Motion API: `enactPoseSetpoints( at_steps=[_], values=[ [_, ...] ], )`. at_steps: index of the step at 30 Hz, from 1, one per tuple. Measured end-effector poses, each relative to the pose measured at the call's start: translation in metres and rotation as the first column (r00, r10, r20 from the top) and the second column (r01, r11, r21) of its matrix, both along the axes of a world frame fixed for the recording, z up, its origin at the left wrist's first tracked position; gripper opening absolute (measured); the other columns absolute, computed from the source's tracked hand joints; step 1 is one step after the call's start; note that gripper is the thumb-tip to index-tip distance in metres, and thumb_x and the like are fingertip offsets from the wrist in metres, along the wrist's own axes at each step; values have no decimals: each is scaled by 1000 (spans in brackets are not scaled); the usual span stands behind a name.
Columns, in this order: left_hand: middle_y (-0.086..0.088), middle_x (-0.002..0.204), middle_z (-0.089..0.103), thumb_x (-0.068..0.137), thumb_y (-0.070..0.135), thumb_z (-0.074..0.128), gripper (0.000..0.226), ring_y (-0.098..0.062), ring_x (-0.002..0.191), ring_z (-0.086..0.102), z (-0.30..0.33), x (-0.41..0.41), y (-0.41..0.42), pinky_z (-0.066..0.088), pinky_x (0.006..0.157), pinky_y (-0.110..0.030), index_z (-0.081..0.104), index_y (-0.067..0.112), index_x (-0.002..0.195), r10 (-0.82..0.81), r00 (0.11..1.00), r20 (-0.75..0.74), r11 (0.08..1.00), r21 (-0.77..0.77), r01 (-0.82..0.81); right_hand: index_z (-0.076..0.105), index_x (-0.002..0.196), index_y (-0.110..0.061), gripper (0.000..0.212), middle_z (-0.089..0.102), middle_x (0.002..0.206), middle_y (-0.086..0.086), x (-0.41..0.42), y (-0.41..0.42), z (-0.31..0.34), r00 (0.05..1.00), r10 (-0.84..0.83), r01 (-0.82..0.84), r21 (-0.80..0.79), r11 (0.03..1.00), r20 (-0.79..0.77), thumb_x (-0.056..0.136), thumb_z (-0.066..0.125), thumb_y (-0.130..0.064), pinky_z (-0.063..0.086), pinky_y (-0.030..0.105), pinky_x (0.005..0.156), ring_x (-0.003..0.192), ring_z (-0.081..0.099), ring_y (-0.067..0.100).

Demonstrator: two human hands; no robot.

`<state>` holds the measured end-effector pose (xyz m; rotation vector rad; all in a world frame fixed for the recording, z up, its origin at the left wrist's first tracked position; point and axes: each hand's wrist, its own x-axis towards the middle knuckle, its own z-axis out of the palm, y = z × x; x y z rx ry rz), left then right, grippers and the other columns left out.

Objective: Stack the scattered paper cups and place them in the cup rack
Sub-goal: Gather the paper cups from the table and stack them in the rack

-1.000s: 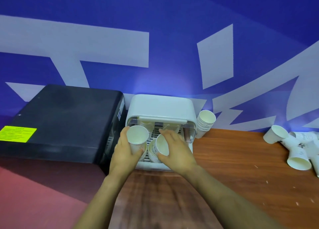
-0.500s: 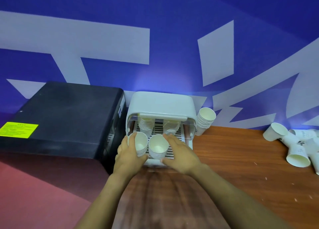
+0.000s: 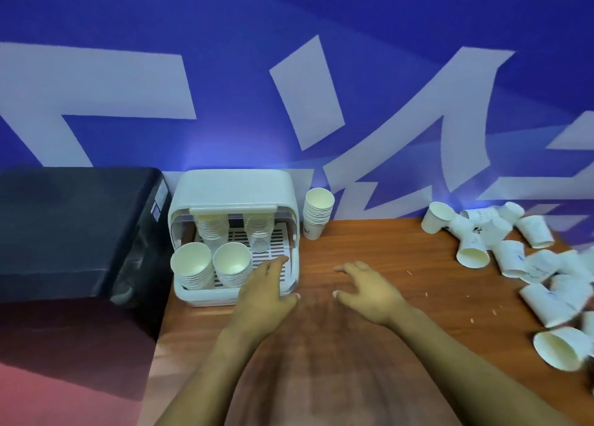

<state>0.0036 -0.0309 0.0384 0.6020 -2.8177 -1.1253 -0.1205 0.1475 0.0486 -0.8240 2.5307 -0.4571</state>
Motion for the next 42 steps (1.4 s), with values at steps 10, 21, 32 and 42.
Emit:
enactPoseSetpoints(
  at_steps=[10, 21, 32, 42],
  values=[
    [1, 142, 38, 85, 33, 64, 64, -19, 130, 39, 8, -90, 121, 33, 107, -30, 35, 26, 141, -40, 998, 50, 997, -58, 43, 43, 135, -31, 52, 43, 135, -7, -91, 128, 0, 999, -27, 28, -48, 998, 21, 86, 59, -41, 42, 31, 99, 118, 49, 12],
    [6, 143, 36, 84, 34, 63, 65, -19, 132, 35, -2, -208, 249, 33, 110, -38, 32, 32, 142, -57, 988, 142, 998, -22, 60, 38, 137, -31, 67, 38, 140, -4, -210, 268, -16, 999, -11, 8, 71, 997, 36, 77, 67, -18, 45, 30, 95, 122, 46, 16],
    [4, 149, 25, 84, 31, 63, 70, -22, 136, 27, -3, -330, 273, 33, 109, -41, 26, 33, 144, -128, 975, 180, 979, -137, 154, 23, 145, -37, 74, 25, 149, -3, -299, 304, -42, 959, 208, -143, 304, 942, -193, 84, 55, -11, 42, 33, 86, 124, 41, 24],
    [-3, 159, 9, 88, 30, 54, 69, -26, 144, 11, -35, -431, 265, 26, 112, -43, 19, 29, 147, -201, 950, 238, 901, -335, 275, 6, 148, -41, 93, -7, 159, -9, -352, 294, -82, 913, 373, -321, 274, 906, -164, 79, 51, 2, 22, 37, 112, 146, 4, 20]
  ],
)
